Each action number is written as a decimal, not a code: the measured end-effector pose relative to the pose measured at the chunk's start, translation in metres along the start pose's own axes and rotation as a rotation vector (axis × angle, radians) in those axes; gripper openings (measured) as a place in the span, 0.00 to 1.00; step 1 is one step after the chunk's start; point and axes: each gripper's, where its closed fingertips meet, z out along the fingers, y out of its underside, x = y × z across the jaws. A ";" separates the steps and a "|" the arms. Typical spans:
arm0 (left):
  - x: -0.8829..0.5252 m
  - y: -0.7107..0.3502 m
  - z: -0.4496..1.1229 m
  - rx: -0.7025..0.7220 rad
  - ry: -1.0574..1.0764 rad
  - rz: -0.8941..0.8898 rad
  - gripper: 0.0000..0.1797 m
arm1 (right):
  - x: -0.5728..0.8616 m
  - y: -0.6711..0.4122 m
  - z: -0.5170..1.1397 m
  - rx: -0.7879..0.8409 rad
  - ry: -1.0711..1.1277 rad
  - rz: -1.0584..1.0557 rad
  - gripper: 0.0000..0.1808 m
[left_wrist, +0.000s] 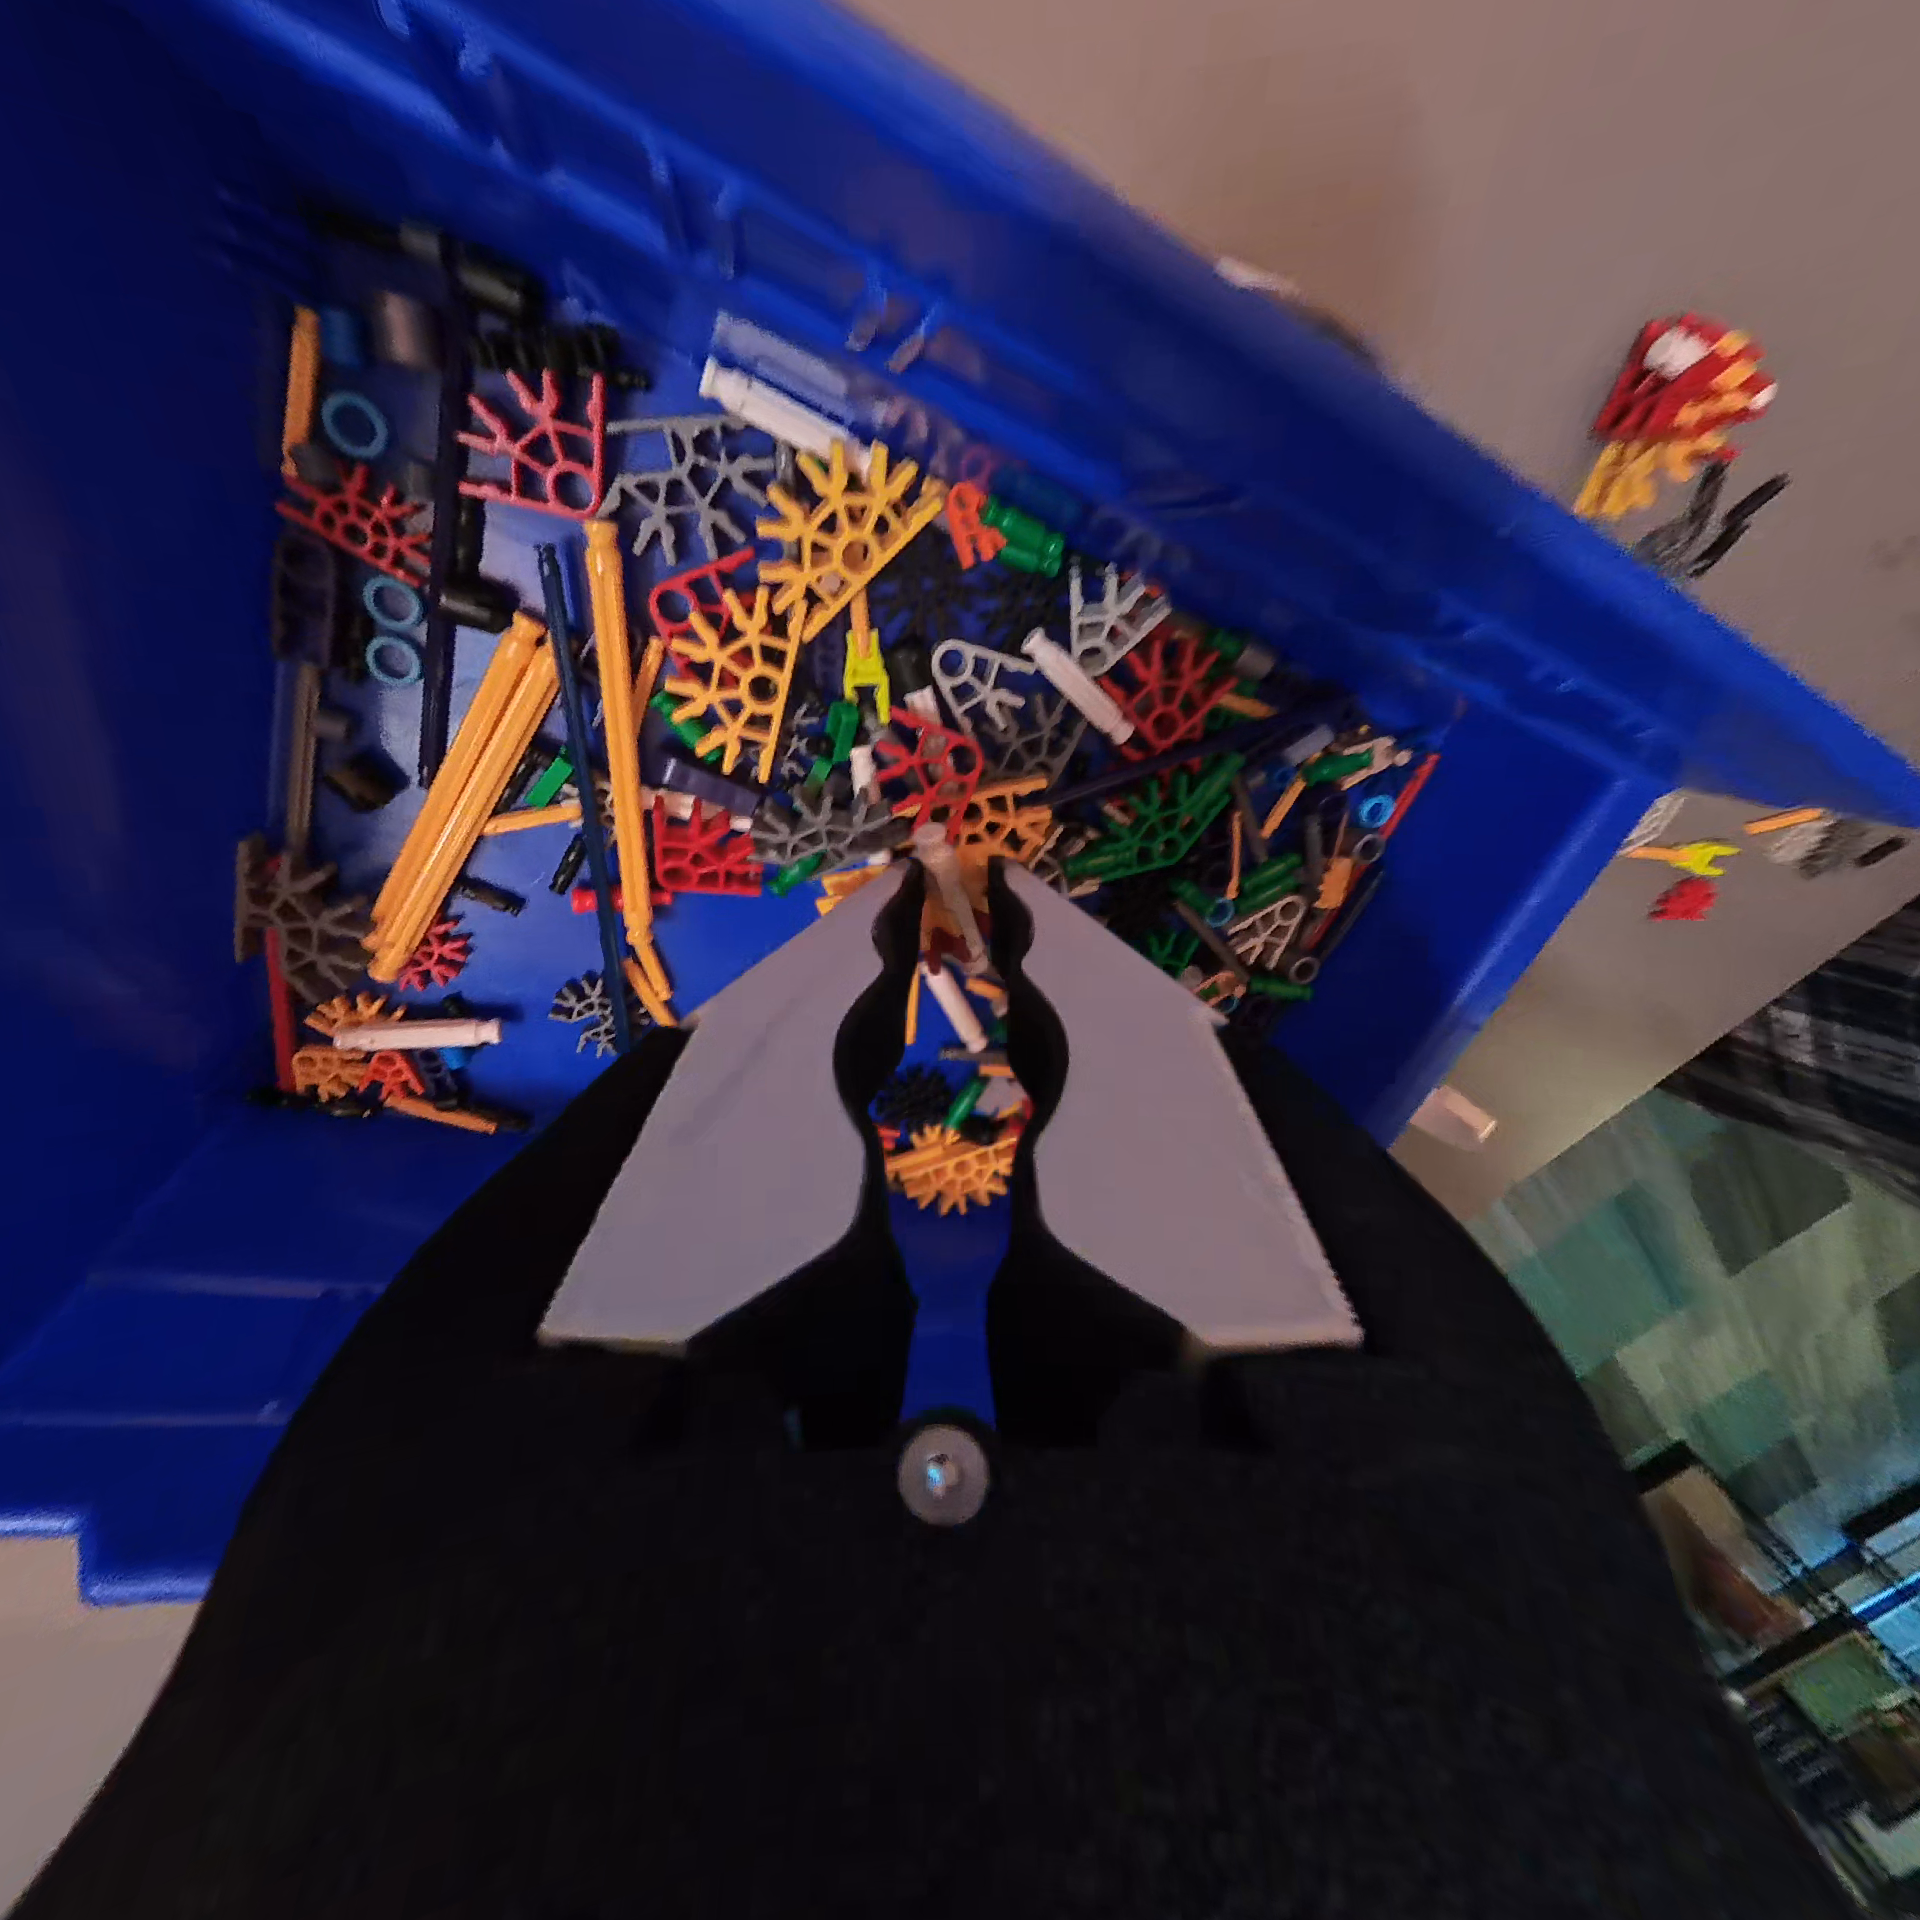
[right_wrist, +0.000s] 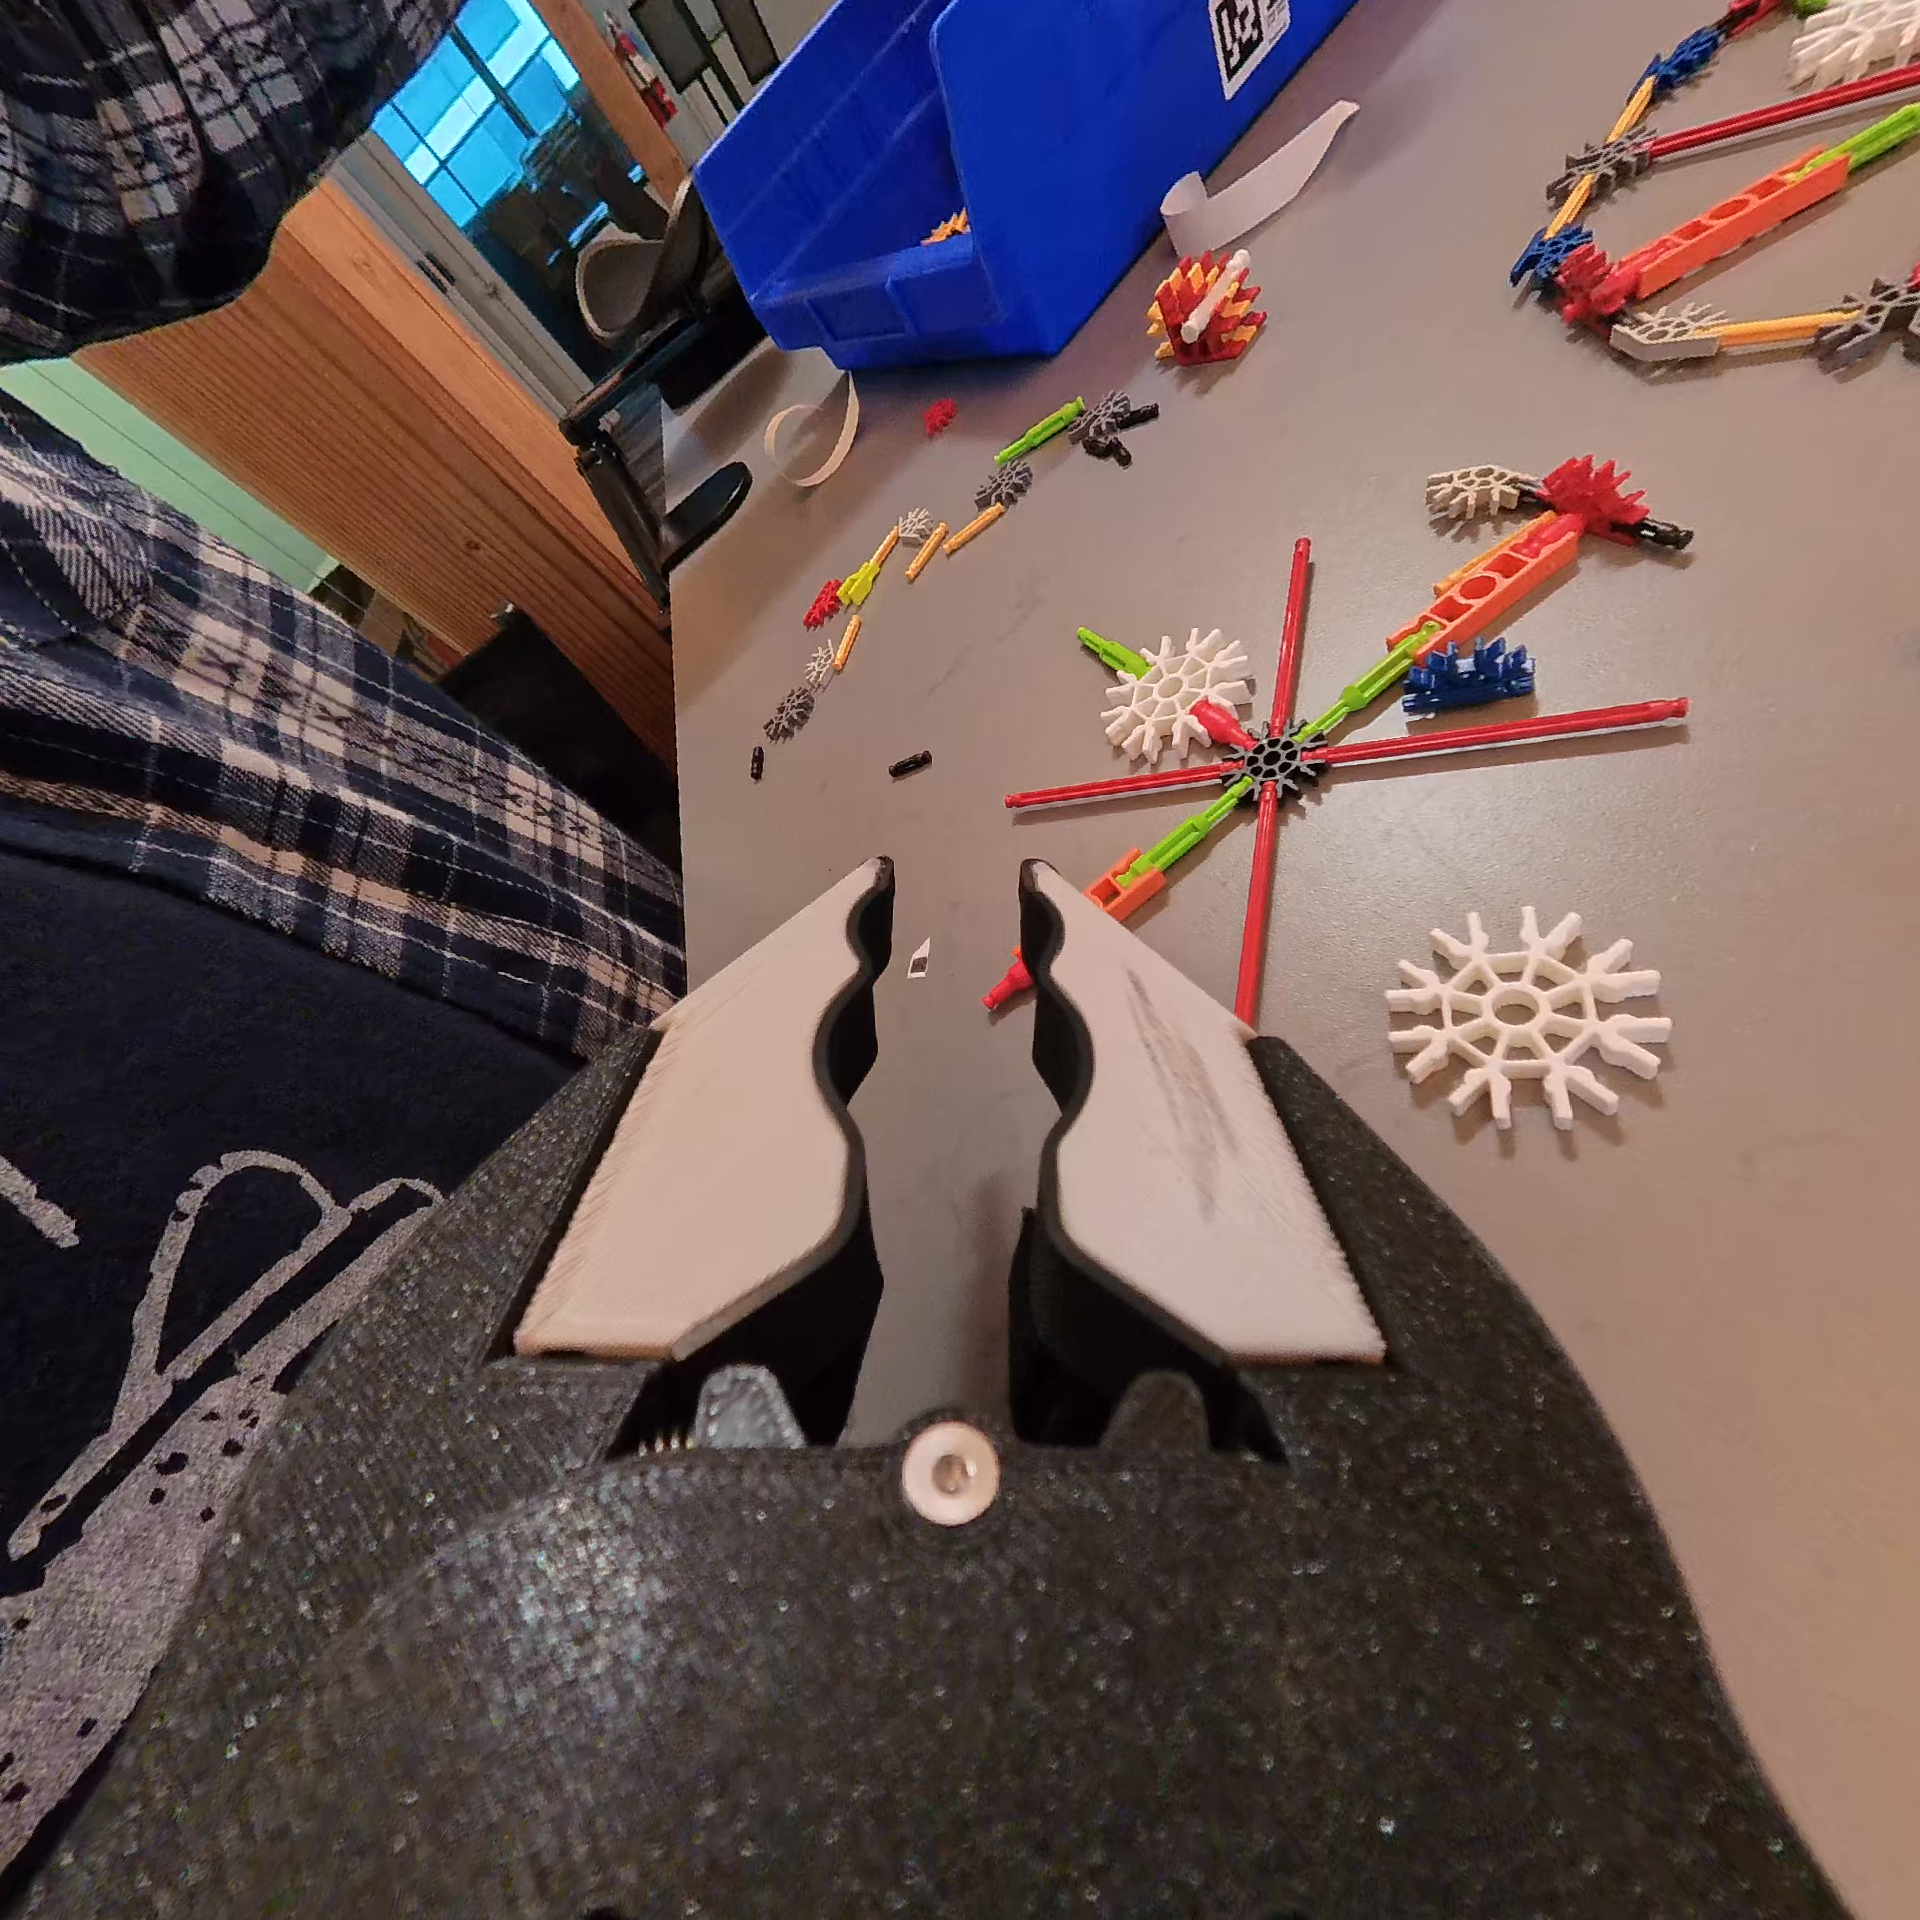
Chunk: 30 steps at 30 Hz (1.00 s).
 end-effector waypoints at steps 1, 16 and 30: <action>0.002 -0.004 0.000 0.019 0.010 -0.006 0.06 | 0.000 0.000 0.000 0.000 0.000 0.000 0.12; -0.034 0.011 -0.023 0.043 -0.161 -0.080 0.25 | 0.000 -0.001 0.000 0.004 -0.002 -0.001 0.12; -0.067 0.050 -0.036 -0.071 -0.332 -0.100 0.21 | 0.001 0.000 0.002 -0.003 -0.005 0.000 0.12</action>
